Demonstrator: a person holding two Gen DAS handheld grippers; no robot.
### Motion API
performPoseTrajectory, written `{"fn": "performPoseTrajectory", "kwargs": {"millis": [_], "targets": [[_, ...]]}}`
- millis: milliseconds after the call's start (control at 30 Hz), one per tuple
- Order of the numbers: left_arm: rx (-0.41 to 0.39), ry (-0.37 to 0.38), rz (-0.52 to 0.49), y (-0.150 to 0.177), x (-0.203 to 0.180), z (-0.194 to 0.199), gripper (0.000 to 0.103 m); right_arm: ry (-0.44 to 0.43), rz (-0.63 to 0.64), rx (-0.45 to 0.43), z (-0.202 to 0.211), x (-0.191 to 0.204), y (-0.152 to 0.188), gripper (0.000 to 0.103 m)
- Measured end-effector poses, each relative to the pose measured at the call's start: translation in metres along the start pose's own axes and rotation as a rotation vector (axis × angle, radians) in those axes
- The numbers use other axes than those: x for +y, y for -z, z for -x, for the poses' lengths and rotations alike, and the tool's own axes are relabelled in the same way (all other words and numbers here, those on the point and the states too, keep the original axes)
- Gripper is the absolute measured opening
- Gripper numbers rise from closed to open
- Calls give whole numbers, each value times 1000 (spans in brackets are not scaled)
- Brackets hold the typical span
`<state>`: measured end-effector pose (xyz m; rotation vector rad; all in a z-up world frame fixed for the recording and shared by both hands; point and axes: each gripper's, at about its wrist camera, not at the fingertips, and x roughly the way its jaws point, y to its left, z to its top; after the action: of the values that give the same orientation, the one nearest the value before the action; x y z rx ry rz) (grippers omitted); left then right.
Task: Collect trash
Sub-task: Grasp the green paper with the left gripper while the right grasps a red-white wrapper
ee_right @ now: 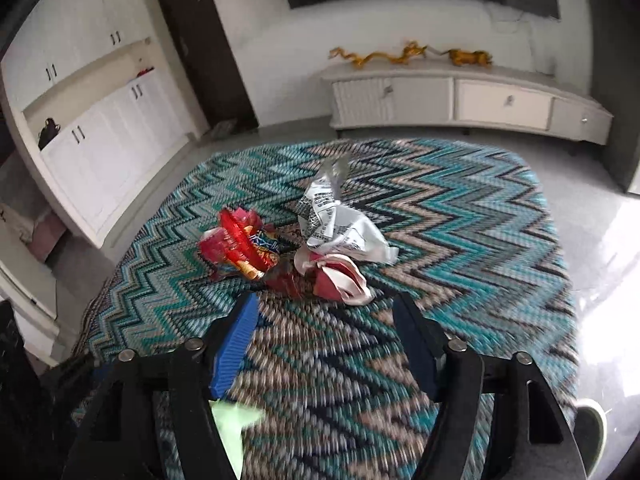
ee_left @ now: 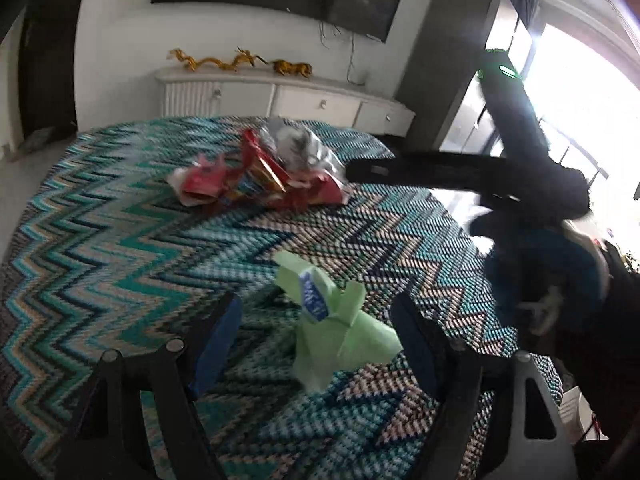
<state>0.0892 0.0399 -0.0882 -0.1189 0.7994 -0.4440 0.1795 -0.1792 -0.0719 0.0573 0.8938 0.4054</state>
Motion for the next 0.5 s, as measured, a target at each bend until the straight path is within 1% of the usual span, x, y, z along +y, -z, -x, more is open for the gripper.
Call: {"fn": "performPoseTrajectory", "kwargs": {"millis": [133, 233, 333, 367, 400, 433, 467, 500], "targets": [[46, -3, 0, 1, -1, -22, 76, 0, 7, 36, -39, -6, -9, 71], [75, 6, 9, 3, 0, -31, 76, -29, -4, 52, -57, -8, -10, 71], [87, 23, 12, 6, -1, -35, 74, -49, -7, 55, -68, -8, -8, 70], [87, 26, 13, 6, -1, -36, 71, -50, 0, 47, -68, -7, -7, 66], [90, 29, 14, 7, -1, -36, 64, -54, 4, 43, -67, -5, -6, 53], [95, 31, 14, 7, -1, -37, 59, -62, 2, 44, -65, -5, -3, 44], [101, 31, 14, 8, -2, -38, 56, -68, -1, 43, -63, -5, 0, 41], [104, 28, 12, 9, -2, -39, 52, -76, -4, 45, -60, -5, 4, 36]]}}
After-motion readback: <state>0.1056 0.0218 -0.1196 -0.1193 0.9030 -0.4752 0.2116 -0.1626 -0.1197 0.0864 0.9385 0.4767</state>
